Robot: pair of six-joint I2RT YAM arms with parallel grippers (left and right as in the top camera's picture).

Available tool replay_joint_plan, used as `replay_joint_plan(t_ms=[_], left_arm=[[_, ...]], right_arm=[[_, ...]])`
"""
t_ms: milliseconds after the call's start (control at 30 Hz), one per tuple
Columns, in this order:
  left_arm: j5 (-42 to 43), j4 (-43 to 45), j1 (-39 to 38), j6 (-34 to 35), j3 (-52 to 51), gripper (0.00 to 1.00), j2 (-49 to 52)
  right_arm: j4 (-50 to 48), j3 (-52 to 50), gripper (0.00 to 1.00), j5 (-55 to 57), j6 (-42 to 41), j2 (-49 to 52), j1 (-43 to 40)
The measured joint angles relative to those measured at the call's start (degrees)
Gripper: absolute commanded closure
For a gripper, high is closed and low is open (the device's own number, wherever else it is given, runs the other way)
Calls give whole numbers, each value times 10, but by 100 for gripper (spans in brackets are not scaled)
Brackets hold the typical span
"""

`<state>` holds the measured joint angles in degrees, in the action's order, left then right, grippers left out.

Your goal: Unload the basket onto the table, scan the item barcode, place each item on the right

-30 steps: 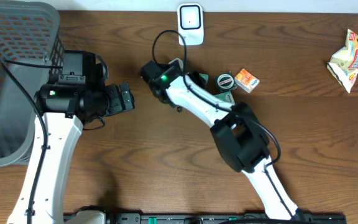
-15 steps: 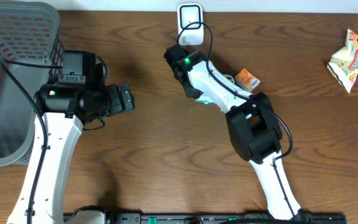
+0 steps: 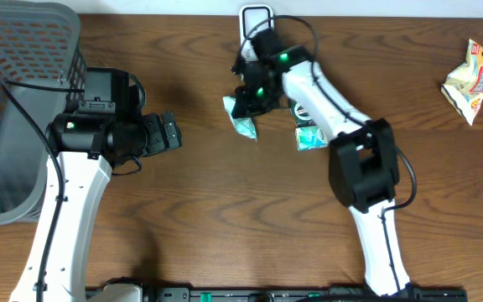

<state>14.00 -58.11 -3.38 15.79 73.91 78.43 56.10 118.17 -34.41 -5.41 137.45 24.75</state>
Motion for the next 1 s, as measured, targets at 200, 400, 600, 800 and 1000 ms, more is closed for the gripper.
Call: replay_joint_plan(t_ms=[200,400,600,800,1000], left_arm=[[0,0,0,0,0,2,0],[0,0,0,0,0,2,0],[0,0,0,0,0,2,0],[0,0,0,0,0,2,0],[0,0,0,0,0,2,0]], right_arm=[[-104,-120,93,-209,-2,-7,-41],[-174,-221,70,-240,-68,-7,-71],[-139,-211,53,-209,-105,-10,-120],[-66,-156,44,-158,-101,-15,-165],[-61,-137,27,-121,-68,-45,-150]])
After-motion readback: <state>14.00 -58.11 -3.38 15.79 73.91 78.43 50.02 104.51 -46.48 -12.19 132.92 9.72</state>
